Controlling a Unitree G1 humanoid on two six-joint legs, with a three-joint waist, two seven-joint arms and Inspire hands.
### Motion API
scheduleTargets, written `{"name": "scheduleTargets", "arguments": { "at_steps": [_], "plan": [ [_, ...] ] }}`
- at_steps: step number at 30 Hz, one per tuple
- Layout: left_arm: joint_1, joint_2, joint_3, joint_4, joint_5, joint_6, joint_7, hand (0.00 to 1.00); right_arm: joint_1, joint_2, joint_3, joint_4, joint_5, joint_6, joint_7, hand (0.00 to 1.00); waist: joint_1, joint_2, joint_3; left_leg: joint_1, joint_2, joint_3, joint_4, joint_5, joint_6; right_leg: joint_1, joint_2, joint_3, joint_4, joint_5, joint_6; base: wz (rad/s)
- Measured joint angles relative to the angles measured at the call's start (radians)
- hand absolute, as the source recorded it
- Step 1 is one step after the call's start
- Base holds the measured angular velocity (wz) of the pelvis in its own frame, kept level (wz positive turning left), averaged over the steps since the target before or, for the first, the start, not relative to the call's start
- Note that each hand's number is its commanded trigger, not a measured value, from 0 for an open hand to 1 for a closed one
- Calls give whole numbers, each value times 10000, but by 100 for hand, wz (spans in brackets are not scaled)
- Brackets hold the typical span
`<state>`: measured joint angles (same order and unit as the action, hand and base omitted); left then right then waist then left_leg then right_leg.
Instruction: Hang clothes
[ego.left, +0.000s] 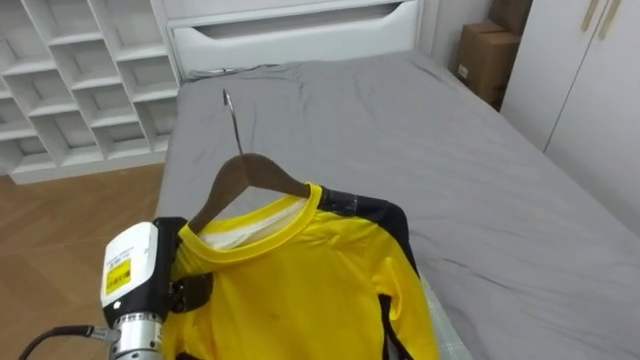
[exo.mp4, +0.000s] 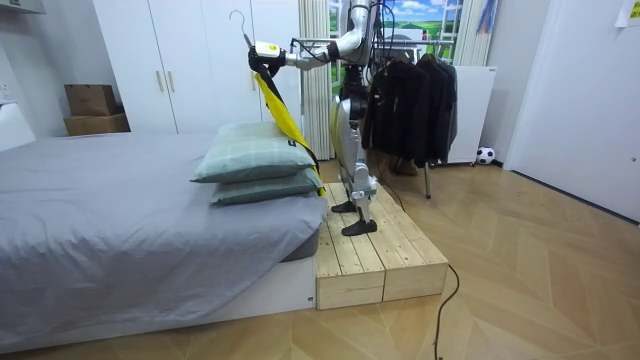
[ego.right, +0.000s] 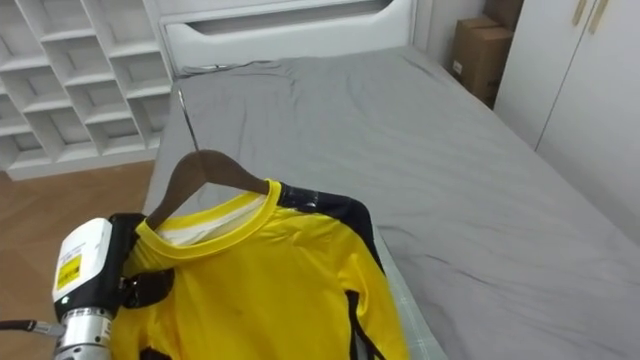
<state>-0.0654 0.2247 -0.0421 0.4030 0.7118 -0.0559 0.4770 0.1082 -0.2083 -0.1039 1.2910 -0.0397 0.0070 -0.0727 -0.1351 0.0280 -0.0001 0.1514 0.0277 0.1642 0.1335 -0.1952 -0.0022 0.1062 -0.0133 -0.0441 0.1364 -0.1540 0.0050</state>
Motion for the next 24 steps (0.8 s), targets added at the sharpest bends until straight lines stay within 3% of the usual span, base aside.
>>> {"name": "scheduleTargets", "arguments": {
  "at_steps": [2,16,24],
  "plan": [
    [0,0,-1,-48,8,124,5,100,-52,-48,-203,-72,-502,157,-387,0,13,-13,-6,5,1,1,0,1,1,-3,2,7,18,0,1,0],
    [81,324,-79,-271,91,255,232,100,-564,-333,-752,-1817,-1364,102,-3566,0,45,-66,0,-88,0,39,3,2,4,-87,3,-5,135,-4,7,0],
    [724,367,-240,-1602,361,349,234,100,-495,-336,-771,-3775,-2878,-19,-4747,0,39,-8,-44,-259,-5,4,40,5,6,-243,-13,-40,143,-3,7,0]
  ]
}}
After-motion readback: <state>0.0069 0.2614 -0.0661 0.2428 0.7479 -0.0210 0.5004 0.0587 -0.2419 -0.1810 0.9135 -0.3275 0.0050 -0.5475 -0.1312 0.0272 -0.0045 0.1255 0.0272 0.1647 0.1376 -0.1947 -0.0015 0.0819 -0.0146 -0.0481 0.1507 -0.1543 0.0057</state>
